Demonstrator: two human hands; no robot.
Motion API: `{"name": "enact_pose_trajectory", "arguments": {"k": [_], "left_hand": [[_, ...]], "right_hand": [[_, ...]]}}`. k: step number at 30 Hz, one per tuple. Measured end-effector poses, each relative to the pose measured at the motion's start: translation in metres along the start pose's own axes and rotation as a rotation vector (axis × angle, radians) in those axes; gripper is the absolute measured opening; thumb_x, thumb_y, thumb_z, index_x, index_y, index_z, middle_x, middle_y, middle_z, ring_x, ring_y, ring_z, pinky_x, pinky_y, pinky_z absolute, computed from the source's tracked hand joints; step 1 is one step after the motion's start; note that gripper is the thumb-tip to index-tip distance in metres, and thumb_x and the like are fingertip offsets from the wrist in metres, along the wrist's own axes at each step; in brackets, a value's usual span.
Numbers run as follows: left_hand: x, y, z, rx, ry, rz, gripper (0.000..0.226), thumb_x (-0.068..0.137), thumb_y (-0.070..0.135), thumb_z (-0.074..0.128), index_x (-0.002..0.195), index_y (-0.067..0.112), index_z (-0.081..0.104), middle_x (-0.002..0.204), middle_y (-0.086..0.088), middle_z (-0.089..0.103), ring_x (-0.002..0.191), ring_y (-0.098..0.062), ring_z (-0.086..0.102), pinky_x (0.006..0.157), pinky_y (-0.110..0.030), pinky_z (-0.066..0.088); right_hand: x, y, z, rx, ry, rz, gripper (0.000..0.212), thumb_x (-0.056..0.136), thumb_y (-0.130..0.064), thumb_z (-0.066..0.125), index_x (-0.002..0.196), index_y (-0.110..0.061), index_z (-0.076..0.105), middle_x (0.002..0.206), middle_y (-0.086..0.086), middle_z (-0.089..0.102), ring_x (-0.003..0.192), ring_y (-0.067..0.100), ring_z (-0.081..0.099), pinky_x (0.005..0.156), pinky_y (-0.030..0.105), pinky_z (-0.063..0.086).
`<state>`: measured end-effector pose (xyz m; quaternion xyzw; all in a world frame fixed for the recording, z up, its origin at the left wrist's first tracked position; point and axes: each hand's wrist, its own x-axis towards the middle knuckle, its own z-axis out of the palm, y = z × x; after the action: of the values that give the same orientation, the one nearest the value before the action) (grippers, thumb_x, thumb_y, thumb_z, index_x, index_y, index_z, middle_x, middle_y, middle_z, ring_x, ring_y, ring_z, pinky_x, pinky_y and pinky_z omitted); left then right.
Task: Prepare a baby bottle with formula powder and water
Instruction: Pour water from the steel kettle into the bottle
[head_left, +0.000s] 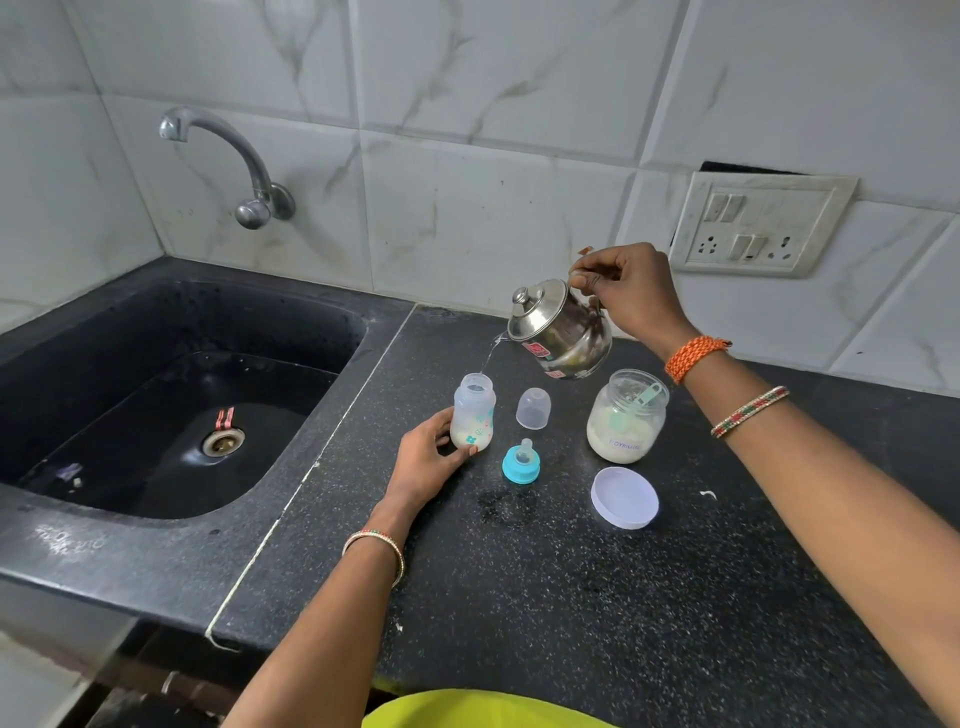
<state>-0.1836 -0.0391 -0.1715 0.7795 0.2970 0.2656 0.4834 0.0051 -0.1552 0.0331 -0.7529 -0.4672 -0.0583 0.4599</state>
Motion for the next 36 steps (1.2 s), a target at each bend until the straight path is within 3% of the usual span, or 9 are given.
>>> {"name": "enact_pose_trajectory", "arguments": {"k": [7, 12, 15, 25, 33, 36], "left_hand": [[0.001, -0.001, 0.0, 0.014, -0.004, 0.0, 0.062, 0.079, 0.006, 0.072, 0.135, 0.012, 0.047, 0.134, -0.003, 0.057, 0.111, -0.001, 0.05, 0.096, -0.015, 0.038], [0.001, -0.002, 0.0, 0.015, -0.01, -0.004, 0.062, 0.079, 0.007, 0.072, 0.136, 0.012, 0.046, 0.135, -0.003, 0.056, 0.112, -0.001, 0.05, 0.097, -0.015, 0.038], [0.001, -0.002, 0.0, 0.012, -0.009, -0.004, 0.062, 0.079, 0.007, 0.072, 0.135, 0.013, 0.047, 0.135, -0.003, 0.056, 0.113, -0.001, 0.05, 0.097, -0.015, 0.038], [-0.001, 0.0, -0.001, 0.011, -0.007, 0.005, 0.059, 0.08, 0.006, 0.071, 0.134, 0.013, 0.048, 0.133, -0.002, 0.057, 0.11, -0.001, 0.05, 0.095, -0.015, 0.038], [0.0, 0.0, -0.001, 0.022, -0.006, -0.003, 0.059, 0.081, 0.004, 0.069, 0.135, 0.012, 0.047, 0.133, -0.002, 0.057, 0.111, -0.001, 0.049, 0.096, -0.016, 0.038], [0.001, -0.001, -0.001, 0.031, -0.009, -0.016, 0.058, 0.084, 0.0, 0.064, 0.137, 0.012, 0.045, 0.135, -0.003, 0.055, 0.12, -0.009, 0.051, 0.099, -0.018, 0.038]], "right_hand": [[0.004, -0.003, -0.003, -0.003, -0.016, -0.008, 0.016, 0.082, -0.004, 0.07, 0.097, 0.0, 0.073, 0.089, 0.009, 0.072, 0.08, 0.016, 0.068, 0.079, 0.033, 0.058], [0.005, -0.006, -0.004, -0.023, -0.029, -0.045, 0.016, 0.082, -0.005, 0.07, 0.097, 0.0, 0.073, 0.087, 0.005, 0.071, 0.073, 0.005, 0.064, 0.07, 0.009, 0.052], [0.005, -0.006, -0.003, -0.023, -0.034, -0.051, 0.016, 0.082, -0.005, 0.07, 0.097, 0.0, 0.073, 0.085, 0.002, 0.069, 0.07, -0.002, 0.061, 0.067, 0.004, 0.049], [0.005, -0.01, -0.001, -0.039, -0.038, -0.074, 0.014, 0.082, -0.005, 0.07, 0.096, -0.001, 0.073, 0.083, 0.0, 0.068, 0.071, -0.004, 0.06, 0.067, 0.001, 0.047], [0.006, -0.01, -0.003, -0.061, -0.04, -0.078, 0.015, 0.082, -0.006, 0.07, 0.096, -0.002, 0.073, 0.083, -0.002, 0.067, 0.075, 0.005, 0.063, 0.068, 0.0, 0.046], [0.006, -0.01, -0.003, -0.066, -0.042, -0.071, 0.015, 0.082, -0.007, 0.07, 0.097, -0.003, 0.073, 0.087, 0.002, 0.07, 0.077, 0.006, 0.064, 0.074, 0.01, 0.05]]}}
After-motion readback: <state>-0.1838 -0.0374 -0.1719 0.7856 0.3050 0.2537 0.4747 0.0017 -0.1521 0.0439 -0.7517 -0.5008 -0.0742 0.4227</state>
